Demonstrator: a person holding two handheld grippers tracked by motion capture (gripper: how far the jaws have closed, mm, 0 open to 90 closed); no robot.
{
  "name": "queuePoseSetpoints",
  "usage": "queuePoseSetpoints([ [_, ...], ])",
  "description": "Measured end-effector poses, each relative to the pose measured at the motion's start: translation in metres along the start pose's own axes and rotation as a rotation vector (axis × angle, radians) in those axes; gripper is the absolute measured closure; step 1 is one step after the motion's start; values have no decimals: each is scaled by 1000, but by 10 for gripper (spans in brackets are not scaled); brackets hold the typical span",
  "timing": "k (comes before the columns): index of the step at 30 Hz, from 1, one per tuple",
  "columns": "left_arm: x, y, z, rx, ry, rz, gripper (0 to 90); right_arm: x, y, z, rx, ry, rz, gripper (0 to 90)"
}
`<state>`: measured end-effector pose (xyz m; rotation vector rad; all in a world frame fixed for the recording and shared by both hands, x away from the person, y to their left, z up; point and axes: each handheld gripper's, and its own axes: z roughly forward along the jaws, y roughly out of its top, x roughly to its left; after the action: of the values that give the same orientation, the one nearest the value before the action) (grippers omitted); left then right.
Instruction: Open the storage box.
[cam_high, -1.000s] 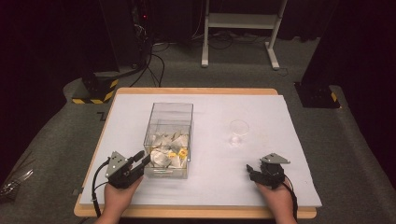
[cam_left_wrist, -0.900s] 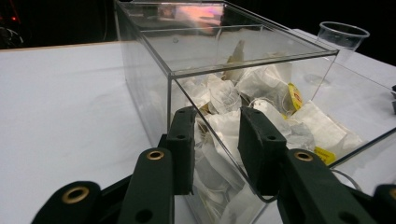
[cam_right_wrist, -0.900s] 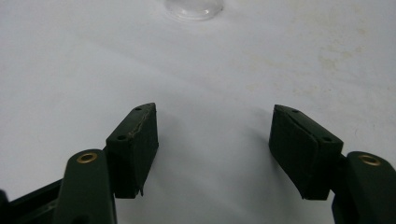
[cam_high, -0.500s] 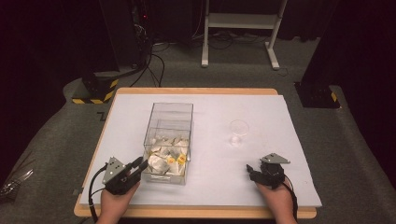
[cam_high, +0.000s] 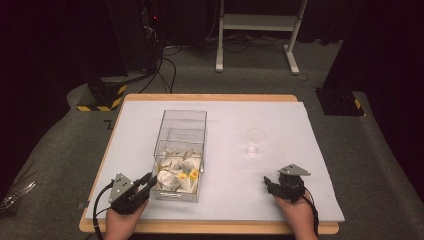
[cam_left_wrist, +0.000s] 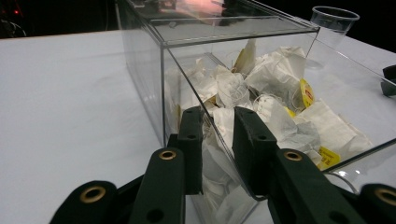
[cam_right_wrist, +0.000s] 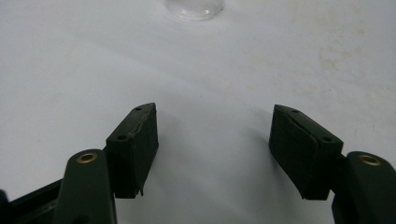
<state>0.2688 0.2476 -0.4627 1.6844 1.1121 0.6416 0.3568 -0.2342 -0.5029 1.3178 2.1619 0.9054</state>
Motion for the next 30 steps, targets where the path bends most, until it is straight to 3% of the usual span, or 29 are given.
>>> queuePoseSetpoints([
  [20, -2, -3, -5, -6, -5, -14, 714, 0, 0, 0, 1, 2, 1, 327],
  [30, 5, 3, -13, -77, -17, -11, 576, -1, 0, 0, 2, 5, 4, 327],
])
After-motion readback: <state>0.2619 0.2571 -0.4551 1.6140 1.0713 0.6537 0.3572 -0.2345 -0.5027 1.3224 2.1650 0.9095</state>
